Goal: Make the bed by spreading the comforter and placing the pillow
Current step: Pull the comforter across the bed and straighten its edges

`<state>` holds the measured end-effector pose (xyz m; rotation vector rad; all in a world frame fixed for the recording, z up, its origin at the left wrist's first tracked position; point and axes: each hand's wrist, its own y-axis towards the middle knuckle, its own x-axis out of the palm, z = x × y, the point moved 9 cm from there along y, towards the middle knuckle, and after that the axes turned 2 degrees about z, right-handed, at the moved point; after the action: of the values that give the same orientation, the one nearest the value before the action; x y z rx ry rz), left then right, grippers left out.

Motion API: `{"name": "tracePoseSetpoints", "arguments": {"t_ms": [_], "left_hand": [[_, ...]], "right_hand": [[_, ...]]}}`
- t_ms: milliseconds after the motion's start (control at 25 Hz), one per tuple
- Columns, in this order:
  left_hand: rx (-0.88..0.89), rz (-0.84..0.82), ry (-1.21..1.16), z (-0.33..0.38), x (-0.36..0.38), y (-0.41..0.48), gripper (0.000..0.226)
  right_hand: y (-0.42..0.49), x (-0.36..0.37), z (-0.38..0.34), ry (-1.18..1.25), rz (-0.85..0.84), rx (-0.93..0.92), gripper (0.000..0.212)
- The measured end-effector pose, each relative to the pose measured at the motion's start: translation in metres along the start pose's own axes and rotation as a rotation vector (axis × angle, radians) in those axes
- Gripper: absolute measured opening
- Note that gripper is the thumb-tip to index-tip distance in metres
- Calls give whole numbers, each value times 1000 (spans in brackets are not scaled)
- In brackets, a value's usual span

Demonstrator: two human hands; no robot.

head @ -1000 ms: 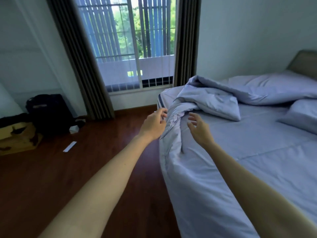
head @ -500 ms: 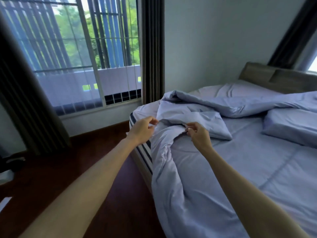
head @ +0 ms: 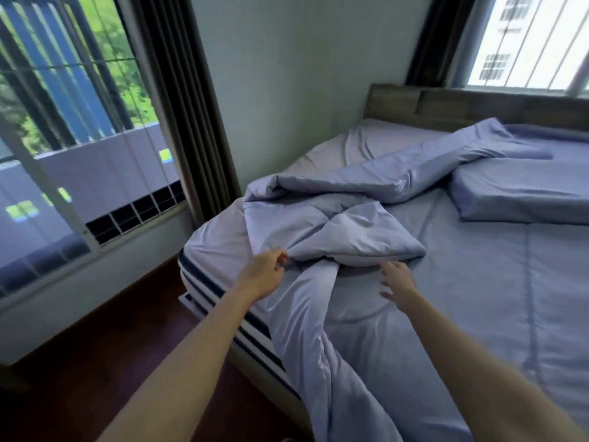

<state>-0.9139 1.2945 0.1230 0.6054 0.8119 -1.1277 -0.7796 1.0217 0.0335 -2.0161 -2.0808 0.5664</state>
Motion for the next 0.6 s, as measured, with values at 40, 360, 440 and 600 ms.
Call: {"name": "tracePoseSetpoints", "arguments": {"t_ms": [40,360,440,600], "left_hand": [[8,-37,29,-13,12,23,33],[109,-316,385,-81,76,137,70],[114,-402,442,-97,98,147,85],[148,-616,406,-117,134,164,72]], "right_hand": [[19,5,13,27,31,78,25],[101,55,36,87,195,302,33],[114,66,42,113,212,339,44],[138,91,60,289,266,392,100]]}}
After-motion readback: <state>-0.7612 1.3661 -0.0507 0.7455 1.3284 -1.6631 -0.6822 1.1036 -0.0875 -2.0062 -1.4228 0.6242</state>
